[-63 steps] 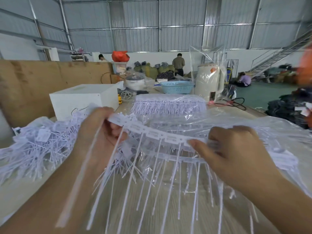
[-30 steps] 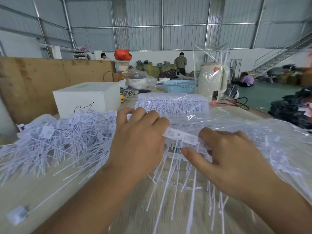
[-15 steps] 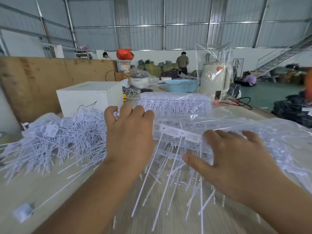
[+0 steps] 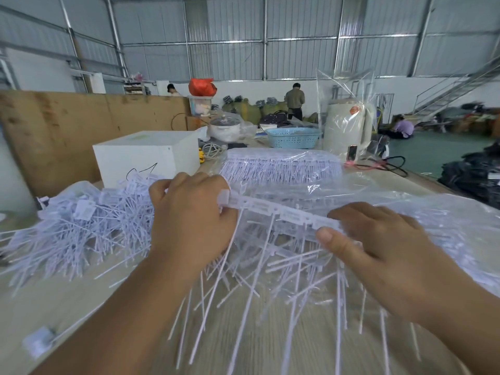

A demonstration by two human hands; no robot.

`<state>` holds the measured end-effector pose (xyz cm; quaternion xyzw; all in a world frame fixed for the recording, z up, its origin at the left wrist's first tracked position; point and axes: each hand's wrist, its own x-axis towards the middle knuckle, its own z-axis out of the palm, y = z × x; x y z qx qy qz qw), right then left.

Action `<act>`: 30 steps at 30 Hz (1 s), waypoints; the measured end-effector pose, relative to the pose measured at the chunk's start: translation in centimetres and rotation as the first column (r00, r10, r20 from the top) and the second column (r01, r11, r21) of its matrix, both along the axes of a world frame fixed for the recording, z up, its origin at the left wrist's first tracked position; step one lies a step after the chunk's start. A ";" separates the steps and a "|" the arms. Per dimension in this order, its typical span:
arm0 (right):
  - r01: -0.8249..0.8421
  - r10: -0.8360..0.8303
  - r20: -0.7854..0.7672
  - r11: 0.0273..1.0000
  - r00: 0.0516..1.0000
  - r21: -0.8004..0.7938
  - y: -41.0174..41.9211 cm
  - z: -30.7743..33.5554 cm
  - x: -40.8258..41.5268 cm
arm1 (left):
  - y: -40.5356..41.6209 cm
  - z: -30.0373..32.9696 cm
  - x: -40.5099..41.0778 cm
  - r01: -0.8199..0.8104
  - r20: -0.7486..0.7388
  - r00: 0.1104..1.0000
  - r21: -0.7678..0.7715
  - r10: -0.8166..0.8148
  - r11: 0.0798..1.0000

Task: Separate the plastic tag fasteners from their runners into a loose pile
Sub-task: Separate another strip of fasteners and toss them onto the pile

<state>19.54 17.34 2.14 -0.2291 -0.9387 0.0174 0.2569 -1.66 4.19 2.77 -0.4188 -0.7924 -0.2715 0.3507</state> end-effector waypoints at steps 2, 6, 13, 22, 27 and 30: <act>-0.063 0.055 -0.165 0.997 0.985 -0.044 0.3 0.0 0.1 | -0.3 0.3 -0.3 0.047 0.009 0.999 0.097 -0.048 0.994; -0.063 0.032 -0.301 0.993 0.953 -0.095 0.7 0.1 0.6 | -1.1 0.6 -1.1 0.024 -0.035 0.999 0.152 -0.019 0.988; -0.104 0.036 -0.424 0.985 0.905 -0.138 0.3 -0.1 0.6 | -1.2 0.3 -2.3 -0.087 -0.063 0.994 0.042 0.090 0.995; -0.050 0.028 -0.391 0.998 0.920 -0.046 0.4 0.3 0.4 | -0.9 -0.8 -3.8 -0.169 0.057 0.983 -0.066 0.173 0.983; -0.232 0.156 -0.449 0.965 0.880 -0.121 -0.8 0.4 0.0 | -0.5 -0.8 -3.1 -0.163 0.067 0.983 -0.103 0.171 0.981; -0.330 0.166 -0.515 0.912 0.841 -0.245 -1.4 0.5 -0.1 | -0.5 -0.8 -3.2 -0.184 0.047 0.981 -0.104 0.190 0.977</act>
